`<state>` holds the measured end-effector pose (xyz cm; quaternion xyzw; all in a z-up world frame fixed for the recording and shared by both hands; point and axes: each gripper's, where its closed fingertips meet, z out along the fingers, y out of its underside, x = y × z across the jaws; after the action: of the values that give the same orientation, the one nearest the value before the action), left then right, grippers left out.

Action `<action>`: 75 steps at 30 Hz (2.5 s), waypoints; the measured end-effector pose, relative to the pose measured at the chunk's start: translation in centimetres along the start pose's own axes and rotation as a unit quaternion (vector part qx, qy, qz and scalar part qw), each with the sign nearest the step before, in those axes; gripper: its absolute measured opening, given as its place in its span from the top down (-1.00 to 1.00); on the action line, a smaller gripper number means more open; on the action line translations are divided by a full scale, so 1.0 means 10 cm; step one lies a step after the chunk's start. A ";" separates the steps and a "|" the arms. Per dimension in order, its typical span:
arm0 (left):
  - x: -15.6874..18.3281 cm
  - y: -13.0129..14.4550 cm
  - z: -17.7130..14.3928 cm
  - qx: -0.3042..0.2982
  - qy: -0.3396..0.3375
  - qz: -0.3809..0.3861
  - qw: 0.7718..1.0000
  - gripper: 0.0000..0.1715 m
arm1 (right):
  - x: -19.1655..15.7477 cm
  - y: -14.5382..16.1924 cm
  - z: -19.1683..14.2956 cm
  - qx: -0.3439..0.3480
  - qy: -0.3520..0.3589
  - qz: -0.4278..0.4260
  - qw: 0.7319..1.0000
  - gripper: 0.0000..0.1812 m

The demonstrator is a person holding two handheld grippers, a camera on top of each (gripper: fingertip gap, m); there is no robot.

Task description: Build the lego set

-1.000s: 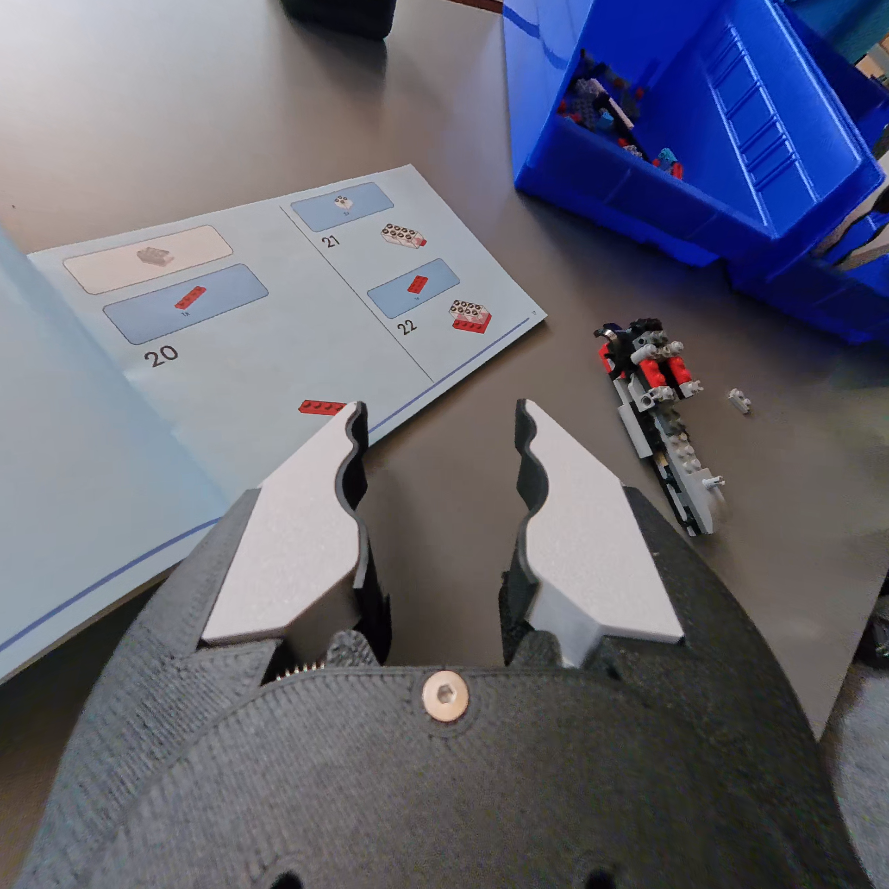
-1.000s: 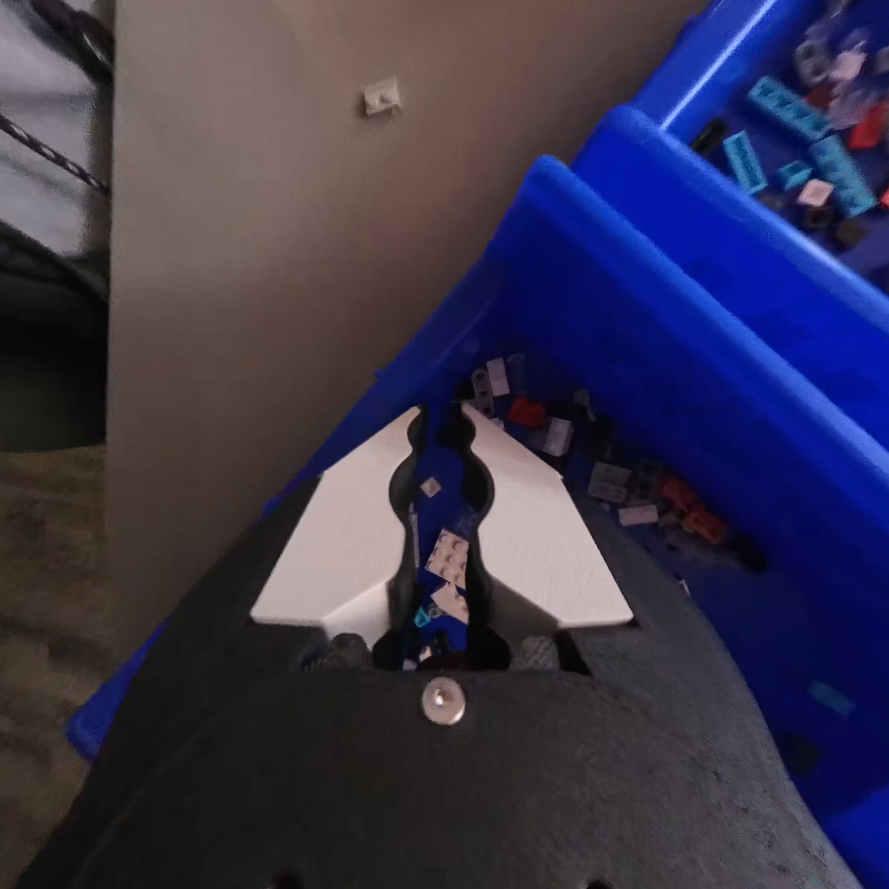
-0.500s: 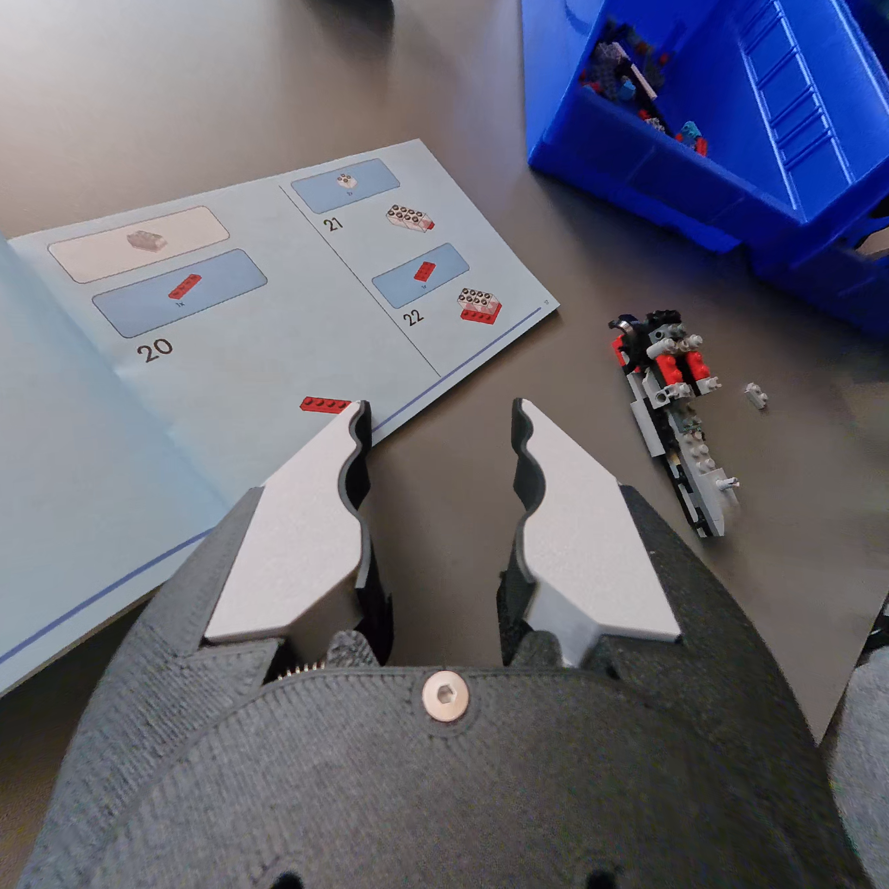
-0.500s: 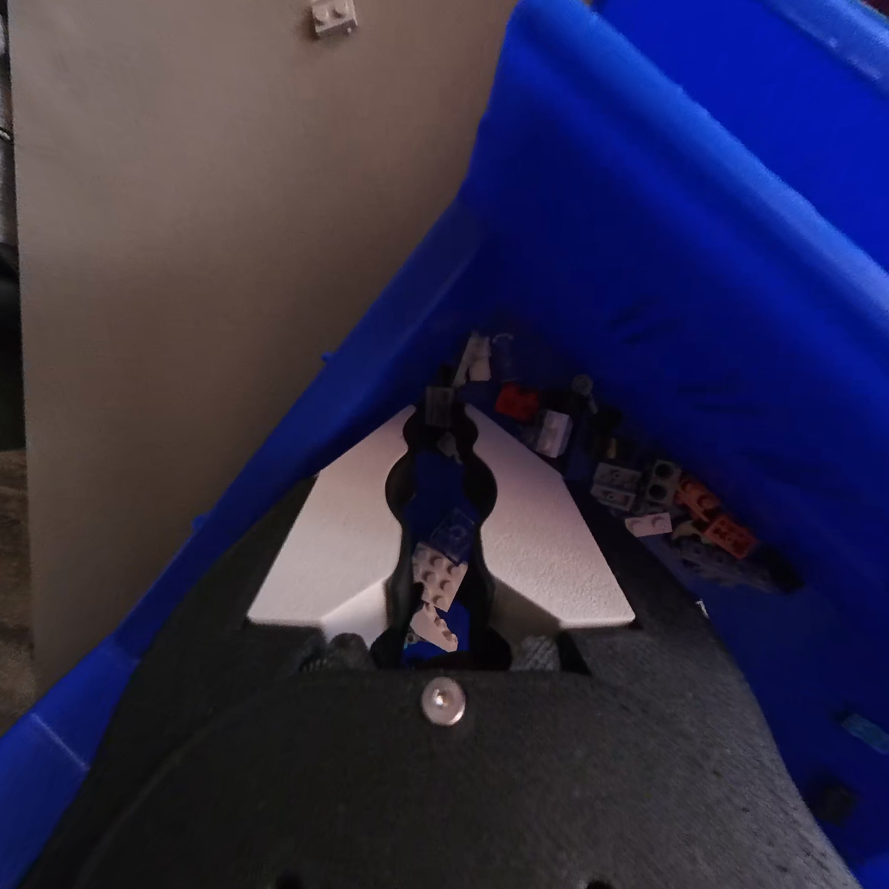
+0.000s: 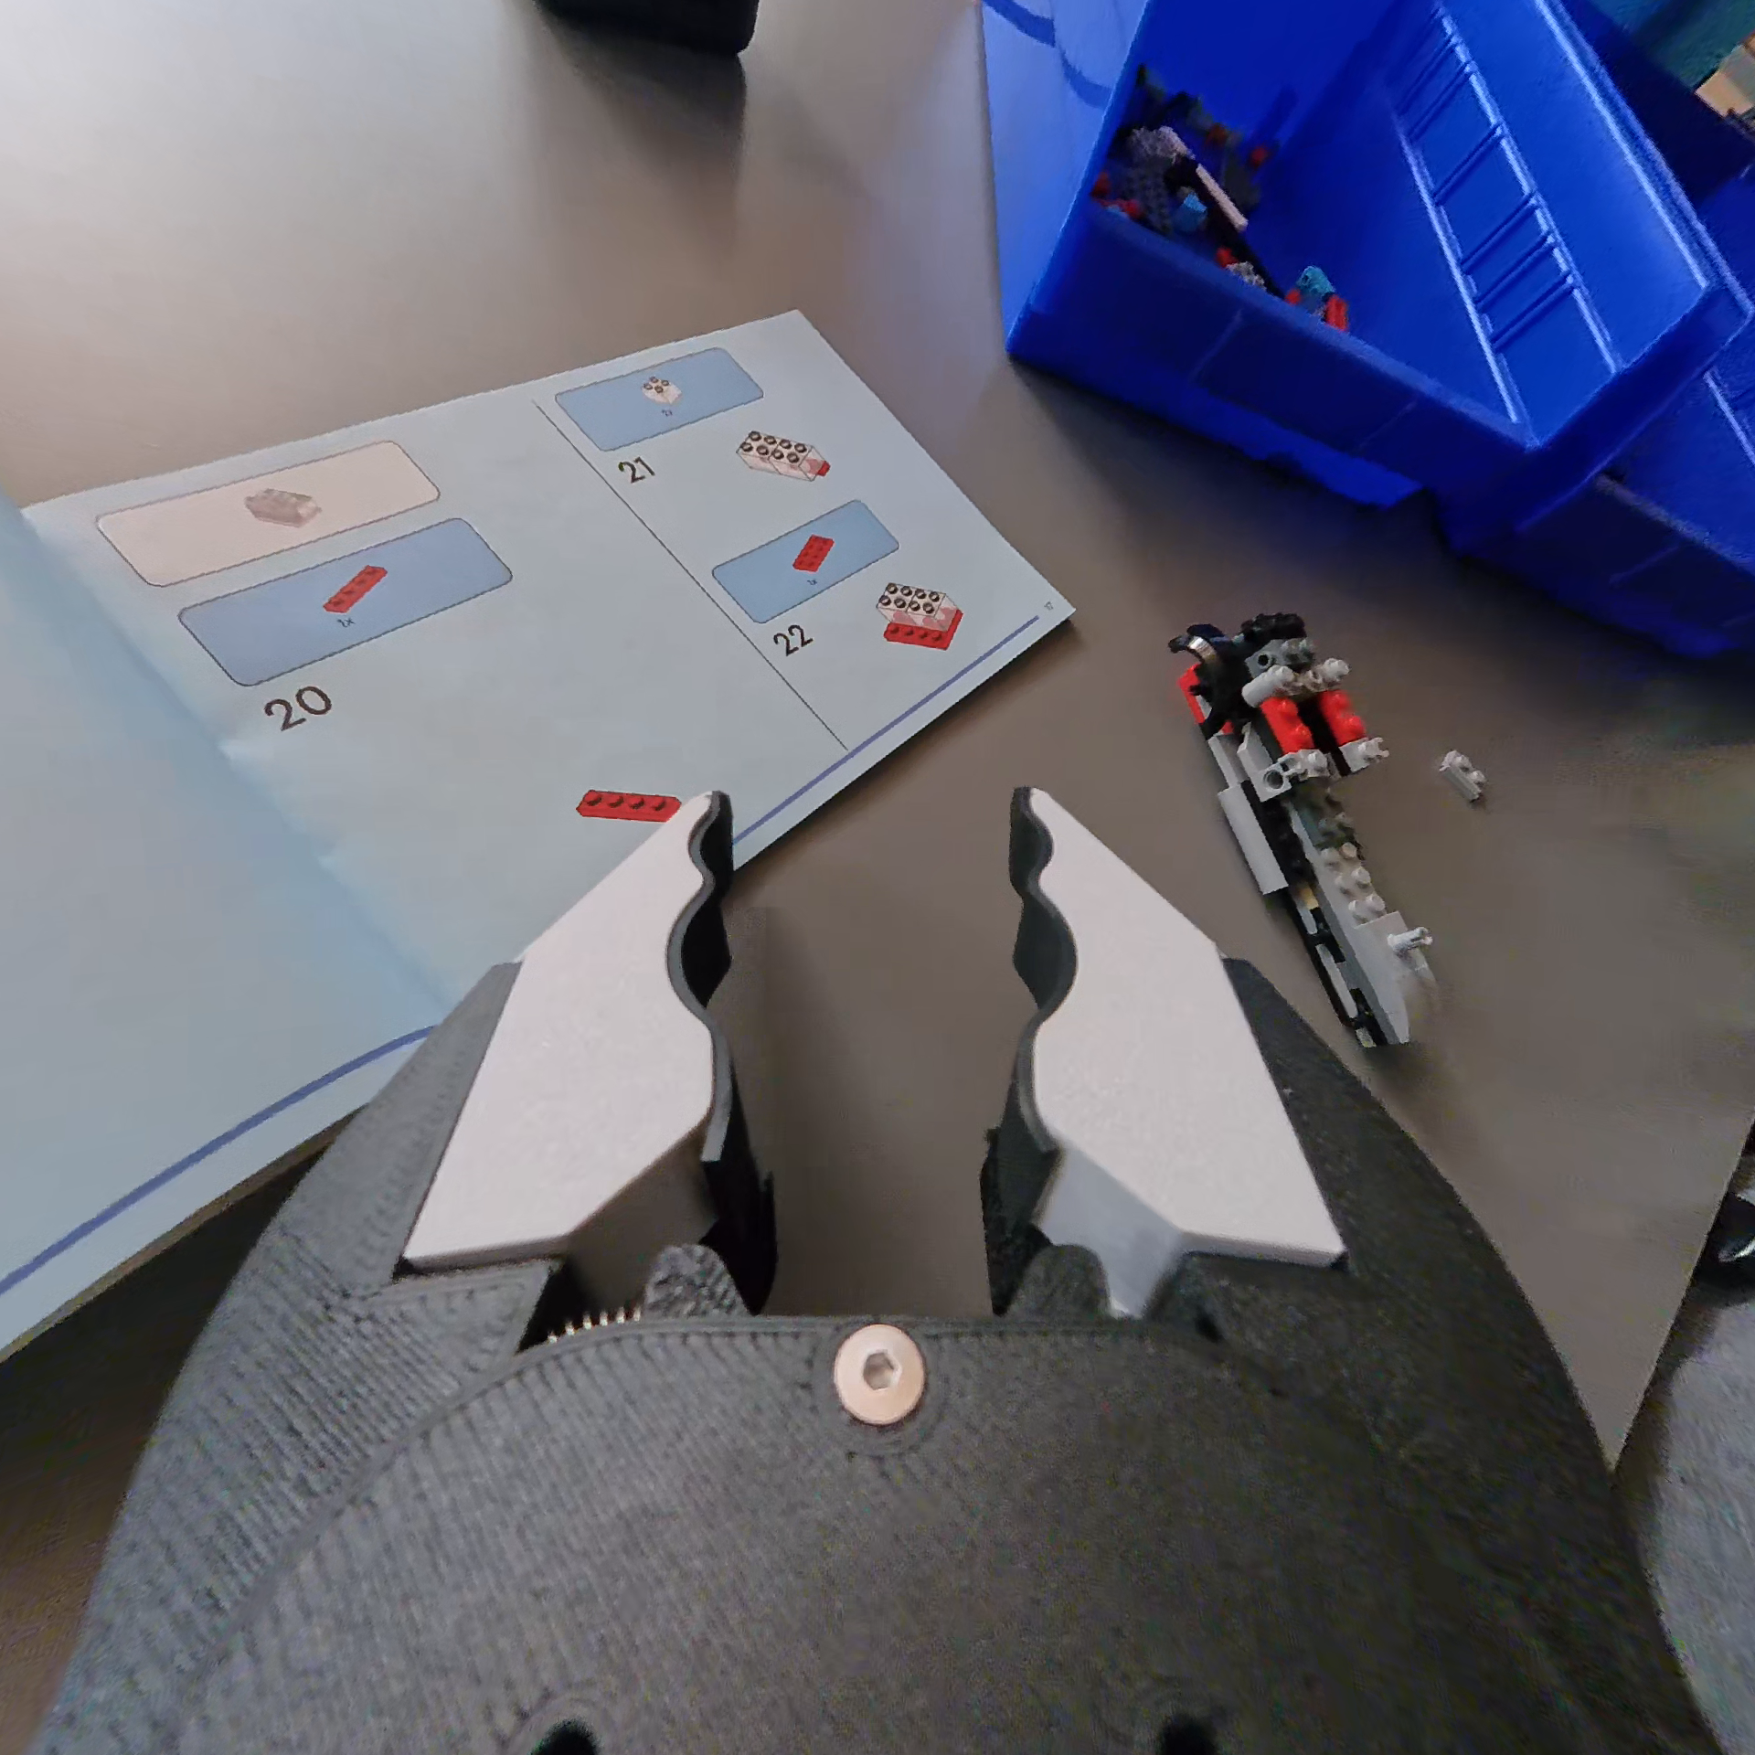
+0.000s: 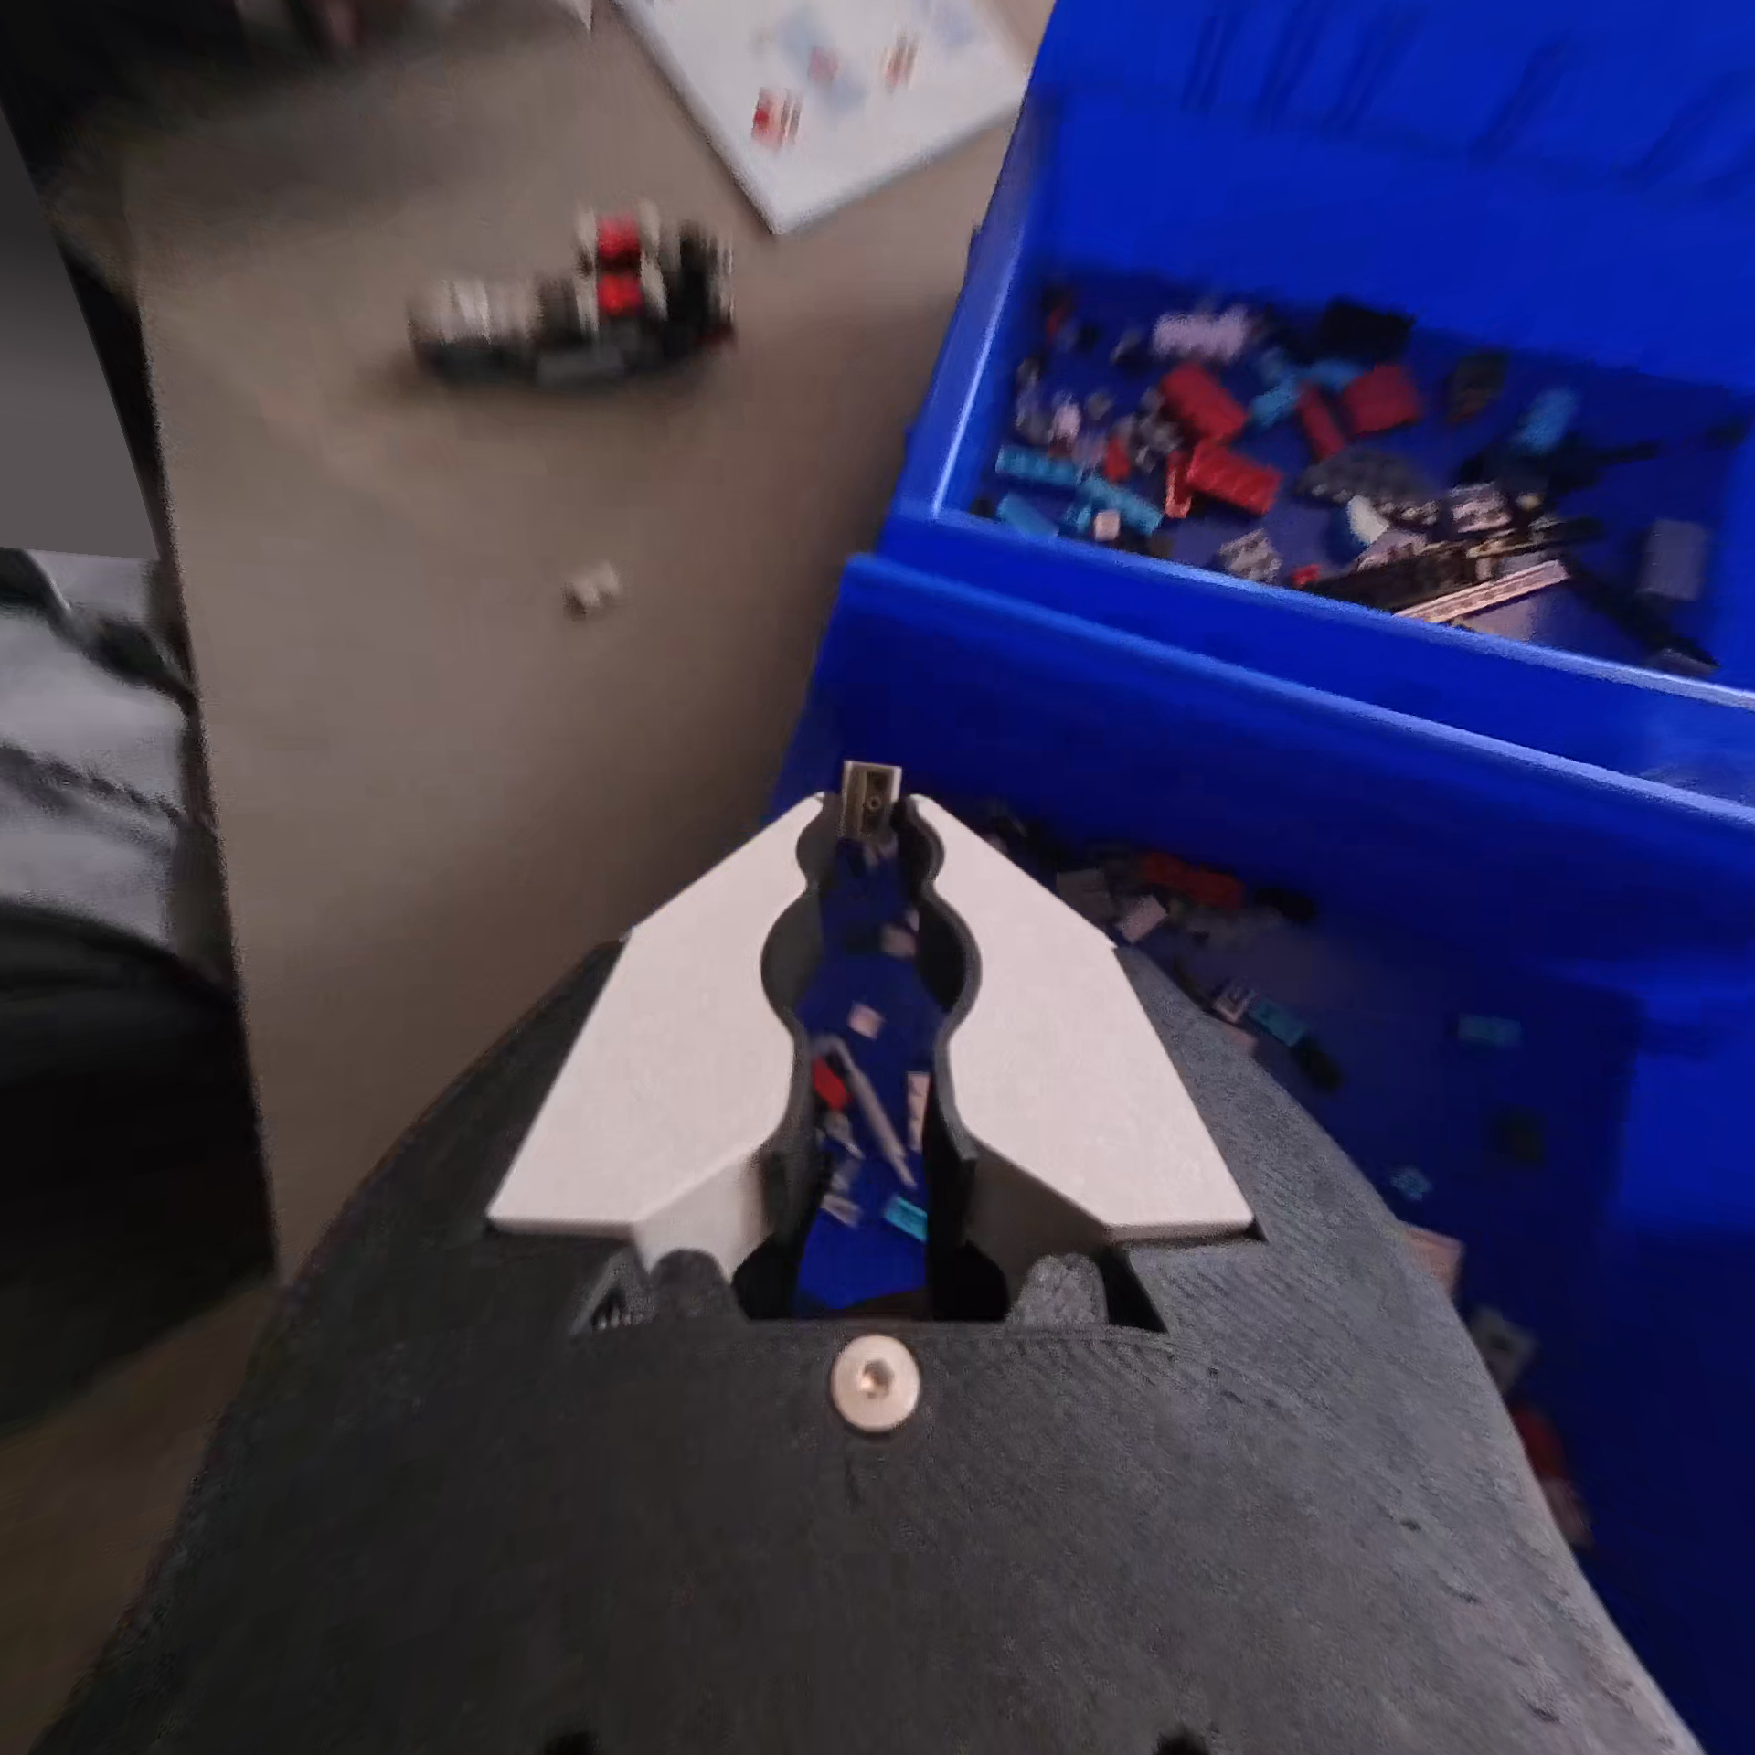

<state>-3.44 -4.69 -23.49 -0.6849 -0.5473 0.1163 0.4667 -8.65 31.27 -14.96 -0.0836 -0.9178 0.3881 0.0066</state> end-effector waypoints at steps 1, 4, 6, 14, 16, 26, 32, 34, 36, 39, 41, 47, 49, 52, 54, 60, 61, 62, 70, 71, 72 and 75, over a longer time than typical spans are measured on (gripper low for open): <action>0.01 -0.01 -0.01 0.003 0.002 0.000 1.000 0.31 | -0.10 -0.11 -0.03 0.035 0.004 0.028 0.999 0.84; 0.02 -0.02 -0.02 0.010 0.008 0.001 1.000 0.31 | -0.43 -0.30 0.05 0.113 0.010 0.093 0.989 0.85; 0.03 -0.02 -0.02 0.010 0.011 0.003 1.000 0.31 | -0.58 -0.31 0.28 0.126 0.032 0.119 0.984 0.85; 0.05 -0.03 -0.06 0.020 0.015 0.003 1.000 0.31 | -0.70 -0.05 1.24 0.063 0.122 0.150 0.979 0.85; 0.05 -0.03 -0.07 0.024 0.020 -0.002 1.000 0.31 | -0.71 0.02 1.37 0.045 0.125 0.146 0.980 0.85; 0.05 -0.03 -0.07 0.023 0.029 -0.011 0.999 0.31 | -0.68 -0.09 1.22 0.131 0.105 0.166 0.972 0.66; 0.02 -0.04 -0.07 0.027 0.009 -0.006 1.000 0.31 | -0.54 -0.13 0.87 0.237 0.132 0.219 0.937 0.65; 0.00 -0.04 -0.07 0.028 -0.001 -0.003 1.000 0.31 | -0.50 -0.13 0.78 0.261 0.146 0.227 0.927 0.65; -0.01 -0.04 -0.07 0.031 -0.012 -0.002 0.999 0.31 | -0.48 -0.13 0.69 0.283 0.160 0.230 0.917 0.65; -0.04 -0.05 -0.08 0.033 -0.029 0.004 0.999 0.31 | -0.44 -0.13 0.61 0.303 0.168 0.240 0.907 0.64; -0.06 -0.06 -0.09 0.038 -0.043 0.005 0.998 0.31 | -0.40 -0.11 0.56 0.318 0.166 0.257 0.897 0.63; -0.07 -0.05 -0.08 0.033 -0.070 0.025 0.997 0.31 | -0.35 -0.09 0.44 0.348 0.171 0.273 0.880 0.66; -0.08 -0.04 -0.07 0.027 -0.074 0.025 0.997 0.32 | -0.35 -0.09 0.44 0.348 0.176 0.272 0.880 0.67; -0.10 -0.04 -0.06 0.025 -0.077 0.021 0.997 0.32 | -0.33 -0.08 0.42 0.352 0.172 0.280 0.876 0.69; -0.11 -0.04 -0.06 0.025 -0.079 0.018 0.996 0.32 | -0.33 -0.07 0.42 0.354 0.172 0.283 0.875 0.70; -0.11 -0.03 -0.05 0.021 -0.086 0.023 0.996 0.33 | -0.31 -0.07 0.37 0.366 0.177 0.286 0.868 0.70; -0.12 -0.03 -0.05 0.020 -0.089 0.025 0.996 0.33 | -0.31 -0.07 0.35 0.370 0.179 0.285 0.866 0.71; -0.12 -0.03 -0.05 0.019 -0.091 0.027 0.995 0.33 | -0.31 -0.07 0.33 0.373 0.181 0.285 0.864 0.71; -0.12 -0.01 -0.04 0.012 -0.104 0.038 0.994 0.34 | -0.30 -0.06 0.21 0.405 0.192 0.285 0.847 0.72; -0.12 -0.01 -0.04 0.012 -0.105 0.039 0.994 0.34 | -0.30 -0.06 0.19 0.409 0.193 0.285 0.845 0.72; -0.13 -0.01 -0.04 0.011 -0.106 0.039 0.994 0.34 | -0.30 -0.06 0.18 0.412 0.194 0.285 0.843 0.72; -0.13 -0.01 -0.03 0.010 -0.108 0.040 0.993 0.34 | -0.30 -0.06 0.15 0.420 0.196 0.284 0.839 0.72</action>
<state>-3.76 -5.97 -23.70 -0.6846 -0.5657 0.2137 0.4069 -5.89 29.33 -15.46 -0.4040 -0.5822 0.6969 0.1100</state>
